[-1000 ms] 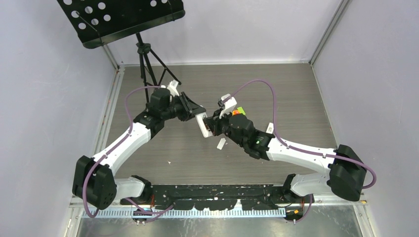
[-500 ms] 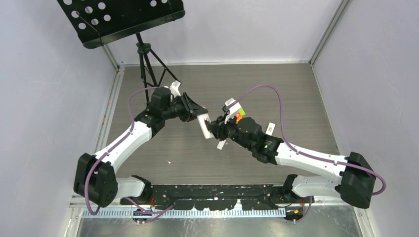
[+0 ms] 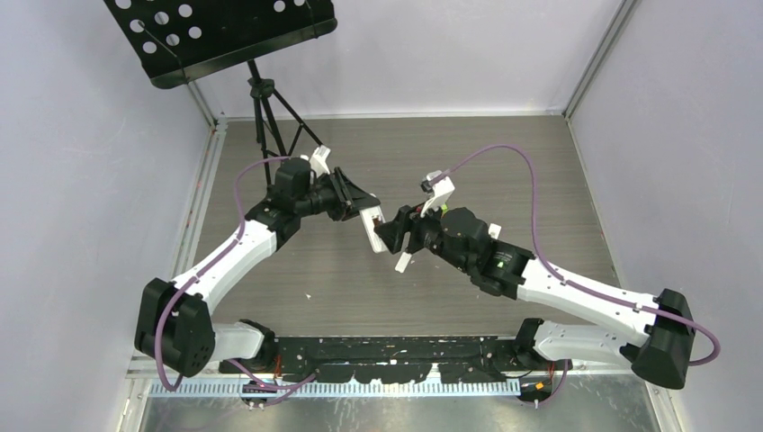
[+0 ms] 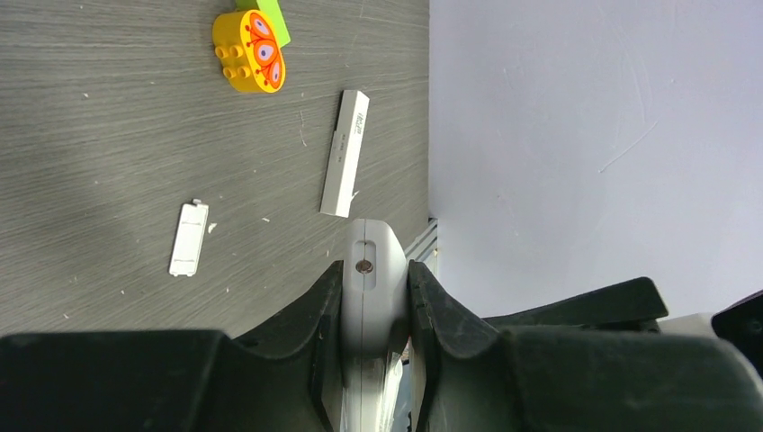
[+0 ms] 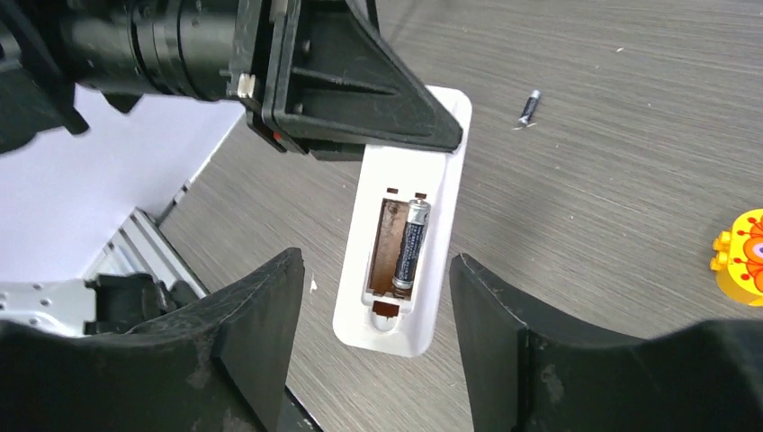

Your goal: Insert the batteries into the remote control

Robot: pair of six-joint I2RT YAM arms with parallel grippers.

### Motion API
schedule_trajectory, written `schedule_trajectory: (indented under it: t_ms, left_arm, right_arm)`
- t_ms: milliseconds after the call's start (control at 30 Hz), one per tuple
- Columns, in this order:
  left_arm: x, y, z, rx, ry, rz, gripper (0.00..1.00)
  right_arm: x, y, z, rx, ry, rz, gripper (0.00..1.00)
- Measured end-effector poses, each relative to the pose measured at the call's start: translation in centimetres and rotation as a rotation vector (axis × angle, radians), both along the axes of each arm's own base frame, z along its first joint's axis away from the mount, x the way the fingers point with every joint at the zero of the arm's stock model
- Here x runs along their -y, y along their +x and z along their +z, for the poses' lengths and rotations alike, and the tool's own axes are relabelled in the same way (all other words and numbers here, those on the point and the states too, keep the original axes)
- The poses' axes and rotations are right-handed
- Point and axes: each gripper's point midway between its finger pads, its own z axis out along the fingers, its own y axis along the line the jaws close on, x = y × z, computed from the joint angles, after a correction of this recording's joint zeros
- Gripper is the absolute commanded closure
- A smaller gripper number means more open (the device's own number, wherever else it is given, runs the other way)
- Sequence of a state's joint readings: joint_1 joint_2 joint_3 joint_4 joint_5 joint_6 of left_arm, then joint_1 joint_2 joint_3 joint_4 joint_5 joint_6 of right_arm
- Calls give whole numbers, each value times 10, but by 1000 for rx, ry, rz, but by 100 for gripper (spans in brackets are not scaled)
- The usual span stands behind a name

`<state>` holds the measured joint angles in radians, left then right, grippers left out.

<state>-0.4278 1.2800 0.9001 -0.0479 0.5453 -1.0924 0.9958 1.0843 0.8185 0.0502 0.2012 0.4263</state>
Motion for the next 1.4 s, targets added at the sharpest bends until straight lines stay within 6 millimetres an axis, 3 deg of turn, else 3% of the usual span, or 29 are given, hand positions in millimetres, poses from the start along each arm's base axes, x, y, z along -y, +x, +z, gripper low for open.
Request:
schedule_trajectory:
  t_ms: [167,333,500,800,1233,1400]
  left_arm:
    - [1,4,4,25,-9,5,100]
    - [2,13,15,91,-27,22,100]
    - [1,18,20,115,-34,41,100]
    - [2,19,24,77,-70,66,100]
    - [3,22,33,69,-117,77,100]
    - [3,21,33,70,-117,73,100]
  right_arm:
    - [18,5,14,-159,156,-172,22]
    - [38,12,0,-420,364,-390,19]
    - [40,10,-18,-593,559,-484,18]
    - [21,21,-6,-739,862,-495,17]
    - [-8,32,-1,-806,984,-427,17]
    - [-13,34,-4,-826,993,-420,22]
